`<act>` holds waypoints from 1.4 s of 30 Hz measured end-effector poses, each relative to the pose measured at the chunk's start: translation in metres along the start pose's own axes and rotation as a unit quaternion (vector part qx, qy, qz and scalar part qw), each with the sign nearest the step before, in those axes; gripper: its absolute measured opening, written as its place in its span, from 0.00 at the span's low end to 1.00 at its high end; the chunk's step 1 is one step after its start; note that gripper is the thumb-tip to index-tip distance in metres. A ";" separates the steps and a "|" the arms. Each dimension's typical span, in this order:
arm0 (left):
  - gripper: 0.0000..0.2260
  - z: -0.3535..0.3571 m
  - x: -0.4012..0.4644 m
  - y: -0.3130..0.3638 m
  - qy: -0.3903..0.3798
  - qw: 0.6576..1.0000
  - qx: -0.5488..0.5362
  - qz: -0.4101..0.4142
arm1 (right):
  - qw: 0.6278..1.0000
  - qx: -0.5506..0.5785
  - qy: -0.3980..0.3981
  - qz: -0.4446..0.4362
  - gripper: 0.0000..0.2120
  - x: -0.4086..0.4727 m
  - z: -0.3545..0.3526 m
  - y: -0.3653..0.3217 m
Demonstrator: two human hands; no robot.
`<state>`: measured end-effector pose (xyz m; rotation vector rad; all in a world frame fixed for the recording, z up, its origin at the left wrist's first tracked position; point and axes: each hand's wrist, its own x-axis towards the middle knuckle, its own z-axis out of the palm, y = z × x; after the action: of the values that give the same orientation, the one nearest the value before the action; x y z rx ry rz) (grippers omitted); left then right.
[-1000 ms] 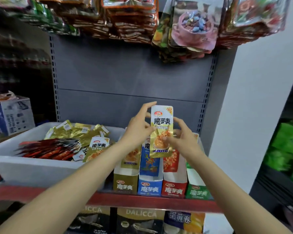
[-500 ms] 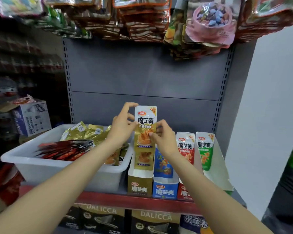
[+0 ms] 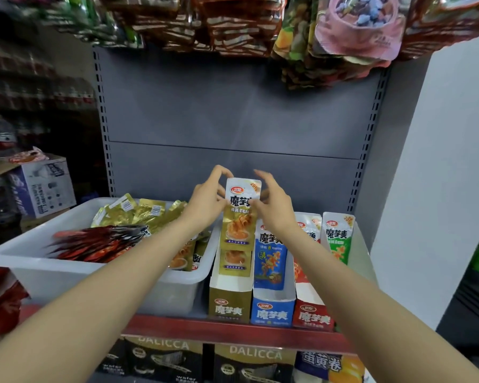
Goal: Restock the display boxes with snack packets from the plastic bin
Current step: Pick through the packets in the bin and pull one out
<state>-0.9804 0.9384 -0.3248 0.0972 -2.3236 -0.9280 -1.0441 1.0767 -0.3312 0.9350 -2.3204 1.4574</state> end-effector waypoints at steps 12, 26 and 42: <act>0.03 0.012 0.002 -0.022 -0.009 0.975 0.220 0.031 | 0.917 -0.379 -0.059 -0.108 0.10 0.009 0.008 0.014; 0.08 -0.033 -0.011 -0.045 0.005 0.989 0.137 -0.064 | 0.952 -0.258 -0.102 -0.129 0.13 -0.011 0.030 -0.017; 0.24 -0.098 -0.026 -0.106 -0.224 0.894 0.313 -0.229 | 0.849 -0.362 -0.384 0.010 0.43 0.015 0.138 -0.049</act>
<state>-0.9193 0.8078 -0.3528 0.8033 -3.0326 -0.3753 -1.0075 0.9361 -0.3531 1.3743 -3.0240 0.0492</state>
